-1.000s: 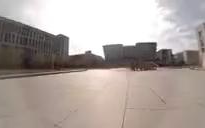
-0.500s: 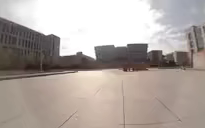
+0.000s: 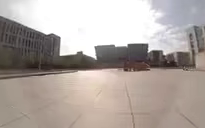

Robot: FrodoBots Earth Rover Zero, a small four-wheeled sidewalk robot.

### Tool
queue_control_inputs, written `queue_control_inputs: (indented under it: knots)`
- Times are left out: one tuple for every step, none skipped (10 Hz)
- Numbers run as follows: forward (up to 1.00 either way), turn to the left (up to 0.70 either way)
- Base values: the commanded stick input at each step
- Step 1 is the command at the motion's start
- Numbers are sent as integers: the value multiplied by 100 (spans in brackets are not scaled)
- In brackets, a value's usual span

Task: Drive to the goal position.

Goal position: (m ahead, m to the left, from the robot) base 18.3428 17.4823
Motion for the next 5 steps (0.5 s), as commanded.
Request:
queue_control_inputs:
  knots:
    - [100,0]
    - [100,-4]
    - [100,-20]
    - [100,-37]
    - [100,-37]
